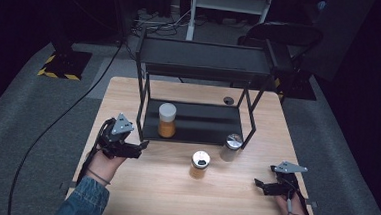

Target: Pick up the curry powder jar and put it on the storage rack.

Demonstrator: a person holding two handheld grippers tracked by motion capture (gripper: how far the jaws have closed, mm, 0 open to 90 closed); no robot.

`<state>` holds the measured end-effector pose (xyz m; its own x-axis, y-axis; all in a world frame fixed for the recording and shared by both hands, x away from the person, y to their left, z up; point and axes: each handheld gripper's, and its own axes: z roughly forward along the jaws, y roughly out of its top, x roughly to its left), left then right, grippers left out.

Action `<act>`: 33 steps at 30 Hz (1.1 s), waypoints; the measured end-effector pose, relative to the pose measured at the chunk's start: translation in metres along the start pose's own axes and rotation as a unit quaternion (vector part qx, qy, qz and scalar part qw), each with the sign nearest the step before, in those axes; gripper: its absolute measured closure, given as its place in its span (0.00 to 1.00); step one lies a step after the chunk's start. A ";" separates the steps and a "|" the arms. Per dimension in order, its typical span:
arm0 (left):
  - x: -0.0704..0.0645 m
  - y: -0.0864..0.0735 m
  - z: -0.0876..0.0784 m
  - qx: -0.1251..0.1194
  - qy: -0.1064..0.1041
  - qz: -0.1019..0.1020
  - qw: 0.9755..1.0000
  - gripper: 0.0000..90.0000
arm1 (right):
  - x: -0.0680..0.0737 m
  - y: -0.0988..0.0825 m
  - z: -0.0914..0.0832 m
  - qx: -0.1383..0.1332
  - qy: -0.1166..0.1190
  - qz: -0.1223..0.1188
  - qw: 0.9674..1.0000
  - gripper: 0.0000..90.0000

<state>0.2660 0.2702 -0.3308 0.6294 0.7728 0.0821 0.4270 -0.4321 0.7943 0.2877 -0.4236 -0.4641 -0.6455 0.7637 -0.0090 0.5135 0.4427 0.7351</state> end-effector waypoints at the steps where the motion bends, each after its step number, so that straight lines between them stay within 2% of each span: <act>1: 0.000 -0.004 -0.001 -0.002 0.003 -0.001 1.000 0.17 | 0.000 0.000 0.000 0.000 0.000 0.000 1.000 0.06; 12: 0.002 -0.039 -0.010 -0.022 0.008 -0.004 1.000 0.16 | 0.000 0.000 0.000 0.000 -0.001 0.000 1.000 0.06; 19: 0.000 -0.056 -0.010 -0.020 0.011 0.002 1.000 0.15 | 0.000 0.000 0.000 0.000 -0.001 0.000 1.000 0.06; 33: 0.000 -0.095 -0.010 -0.019 0.018 -0.020 0.999 0.15 | 0.001 0.000 0.000 0.000 -0.002 0.000 1.000 0.06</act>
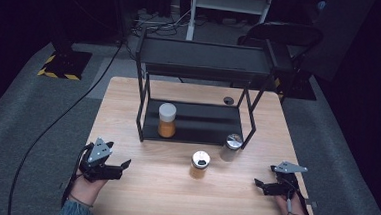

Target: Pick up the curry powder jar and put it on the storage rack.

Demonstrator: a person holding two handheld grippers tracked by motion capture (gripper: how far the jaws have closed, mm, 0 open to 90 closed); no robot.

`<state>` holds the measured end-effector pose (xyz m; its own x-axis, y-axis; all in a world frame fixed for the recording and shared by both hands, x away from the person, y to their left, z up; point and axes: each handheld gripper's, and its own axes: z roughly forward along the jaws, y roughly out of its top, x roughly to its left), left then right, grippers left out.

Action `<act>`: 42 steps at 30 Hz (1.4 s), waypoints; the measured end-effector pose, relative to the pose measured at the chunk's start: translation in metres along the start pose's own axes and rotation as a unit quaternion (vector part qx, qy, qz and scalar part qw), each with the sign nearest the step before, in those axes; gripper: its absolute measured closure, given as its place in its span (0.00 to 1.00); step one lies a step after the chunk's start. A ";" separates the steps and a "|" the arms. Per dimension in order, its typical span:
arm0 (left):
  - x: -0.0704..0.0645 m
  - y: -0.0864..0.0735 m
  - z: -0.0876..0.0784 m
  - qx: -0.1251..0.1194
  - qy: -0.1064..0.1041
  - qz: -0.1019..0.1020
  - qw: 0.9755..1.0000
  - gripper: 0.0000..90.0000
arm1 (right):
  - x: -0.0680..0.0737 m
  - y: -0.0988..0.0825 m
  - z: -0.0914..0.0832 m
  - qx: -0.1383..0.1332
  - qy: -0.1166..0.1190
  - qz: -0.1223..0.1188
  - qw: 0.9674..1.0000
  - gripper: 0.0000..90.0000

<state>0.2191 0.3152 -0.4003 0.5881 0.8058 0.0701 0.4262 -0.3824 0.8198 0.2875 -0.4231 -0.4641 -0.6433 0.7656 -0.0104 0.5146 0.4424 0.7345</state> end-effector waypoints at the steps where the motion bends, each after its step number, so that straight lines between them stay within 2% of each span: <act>1: -0.001 -0.002 0.000 0.002 0.002 0.000 1.000 0.15 | 0.000 0.000 0.000 0.000 0.000 0.000 1.000 0.06; 5: -0.003 -0.015 0.003 -0.001 0.007 -0.003 1.000 0.15 | 0.000 0.000 0.000 0.000 0.000 0.000 1.000 0.06; 11: -0.004 -0.027 0.010 0.013 0.011 -0.002 1.000 0.15 | 0.000 0.000 0.000 0.000 0.000 0.000 1.000 0.06; 18: -0.002 -0.042 0.017 0.026 0.008 -0.010 1.000 0.16 | 0.000 0.000 0.000 0.000 -0.001 0.000 1.000 0.06; 27: 0.004 -0.056 0.019 0.033 0.006 -0.033 0.999 0.15 | 0.000 0.000 0.000 0.000 -0.001 0.001 1.000 0.05; 38: 0.009 -0.068 0.021 0.045 0.006 -0.043 0.998 0.15 | 0.001 0.000 0.000 0.001 -0.002 0.001 1.000 0.05; 39: 0.009 -0.067 0.020 0.049 0.008 -0.045 0.998 0.15 | 0.001 0.000 0.000 0.001 -0.002 0.001 1.000 0.05; 42: 0.012 -0.058 0.025 0.085 0.007 -0.048 0.995 0.13 | 0.001 0.000 0.000 0.001 -0.002 0.001 1.000 0.05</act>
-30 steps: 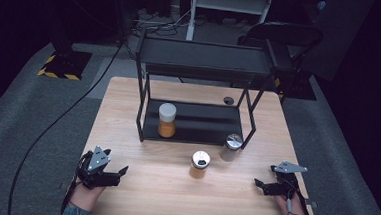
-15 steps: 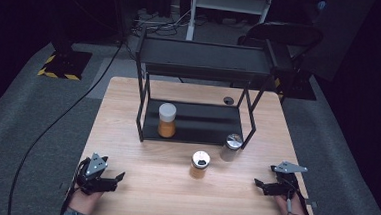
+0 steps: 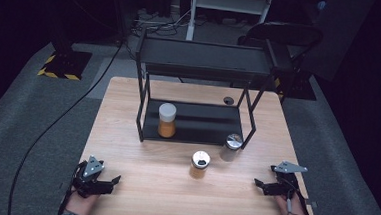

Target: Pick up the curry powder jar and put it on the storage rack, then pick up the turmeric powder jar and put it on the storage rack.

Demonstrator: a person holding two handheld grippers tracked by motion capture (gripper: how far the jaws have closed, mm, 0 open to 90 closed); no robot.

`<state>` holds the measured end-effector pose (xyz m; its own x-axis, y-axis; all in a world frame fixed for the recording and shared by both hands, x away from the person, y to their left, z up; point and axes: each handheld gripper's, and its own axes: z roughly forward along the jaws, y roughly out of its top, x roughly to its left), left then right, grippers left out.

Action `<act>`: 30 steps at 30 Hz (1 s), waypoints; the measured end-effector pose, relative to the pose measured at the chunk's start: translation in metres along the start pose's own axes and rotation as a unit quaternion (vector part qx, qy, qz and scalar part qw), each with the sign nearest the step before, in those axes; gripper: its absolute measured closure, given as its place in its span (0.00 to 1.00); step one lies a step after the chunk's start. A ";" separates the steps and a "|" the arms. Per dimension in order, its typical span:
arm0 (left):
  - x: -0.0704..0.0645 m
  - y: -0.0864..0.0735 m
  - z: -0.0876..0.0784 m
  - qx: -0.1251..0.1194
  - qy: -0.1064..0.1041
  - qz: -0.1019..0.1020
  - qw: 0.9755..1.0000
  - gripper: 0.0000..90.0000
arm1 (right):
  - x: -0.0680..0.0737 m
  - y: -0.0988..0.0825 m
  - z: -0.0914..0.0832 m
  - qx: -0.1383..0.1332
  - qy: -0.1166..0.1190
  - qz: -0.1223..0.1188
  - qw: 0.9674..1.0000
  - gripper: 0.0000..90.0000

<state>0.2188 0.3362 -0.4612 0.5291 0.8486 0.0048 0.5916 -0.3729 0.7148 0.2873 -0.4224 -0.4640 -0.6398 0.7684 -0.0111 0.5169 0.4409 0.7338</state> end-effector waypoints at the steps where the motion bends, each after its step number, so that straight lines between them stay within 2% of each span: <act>1: 0.002 0.001 0.000 0.004 -0.001 -0.008 1.000 0.12 | 0.000 0.000 0.000 0.000 0.000 0.000 1.000 0.05; 27: 0.003 0.001 0.000 0.005 -0.003 -0.005 1.000 0.10 | -0.001 0.001 0.000 0.001 0.001 0.000 1.000 0.05; 30: 0.003 0.001 0.000 0.005 -0.003 -0.005 1.000 0.10 | 0.000 0.004 0.000 0.009 -0.001 0.003 1.000 0.05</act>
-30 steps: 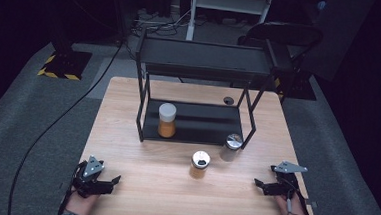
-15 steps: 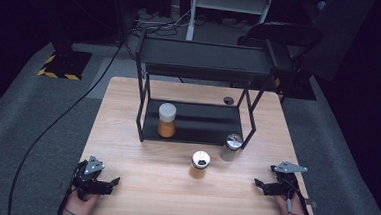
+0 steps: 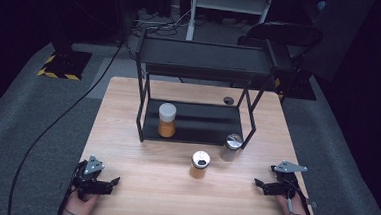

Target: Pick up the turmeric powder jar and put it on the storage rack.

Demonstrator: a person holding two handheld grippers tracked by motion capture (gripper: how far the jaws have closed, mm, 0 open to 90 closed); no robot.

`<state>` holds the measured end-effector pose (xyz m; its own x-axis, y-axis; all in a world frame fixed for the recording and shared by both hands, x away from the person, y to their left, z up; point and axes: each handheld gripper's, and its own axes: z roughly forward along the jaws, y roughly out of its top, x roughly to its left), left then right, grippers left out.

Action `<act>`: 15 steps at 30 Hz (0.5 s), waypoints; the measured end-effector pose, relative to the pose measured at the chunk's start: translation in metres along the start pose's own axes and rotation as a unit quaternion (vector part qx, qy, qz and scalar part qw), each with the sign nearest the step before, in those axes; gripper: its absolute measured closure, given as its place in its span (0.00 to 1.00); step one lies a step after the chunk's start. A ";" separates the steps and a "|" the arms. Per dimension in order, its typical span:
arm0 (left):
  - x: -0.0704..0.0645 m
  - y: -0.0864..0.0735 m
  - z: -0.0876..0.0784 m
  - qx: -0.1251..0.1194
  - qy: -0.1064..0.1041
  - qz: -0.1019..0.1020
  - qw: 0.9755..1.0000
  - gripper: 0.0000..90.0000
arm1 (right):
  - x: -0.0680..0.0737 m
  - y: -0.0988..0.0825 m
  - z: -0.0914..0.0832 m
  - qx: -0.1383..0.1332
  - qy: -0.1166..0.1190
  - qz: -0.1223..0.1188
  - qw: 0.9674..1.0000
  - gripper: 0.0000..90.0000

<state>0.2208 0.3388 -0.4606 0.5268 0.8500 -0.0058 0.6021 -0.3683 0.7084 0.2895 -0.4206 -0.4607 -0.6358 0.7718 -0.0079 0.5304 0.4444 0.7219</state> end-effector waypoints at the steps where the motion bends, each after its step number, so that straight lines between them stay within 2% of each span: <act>1: 0.000 0.000 0.000 0.000 0.000 0.000 1.000 0.10 | 0.000 0.001 0.000 0.002 0.000 0.001 1.000 0.05; 7: 0.000 0.000 0.000 0.000 0.000 0.000 1.000 0.10 | 0.002 0.008 -0.002 0.014 0.000 0.005 1.000 0.06; 15: -0.001 0.000 0.000 -0.001 0.003 -0.005 1.000 0.10 | 0.005 0.016 -0.014 -0.008 0.004 0.002 1.000 0.07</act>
<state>0.2203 0.3384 -0.4610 0.5177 0.8555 -0.0082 0.6056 -0.3596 0.7099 0.2871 -0.4156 -0.4396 -0.6381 0.7699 0.0003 0.5241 0.4341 0.7327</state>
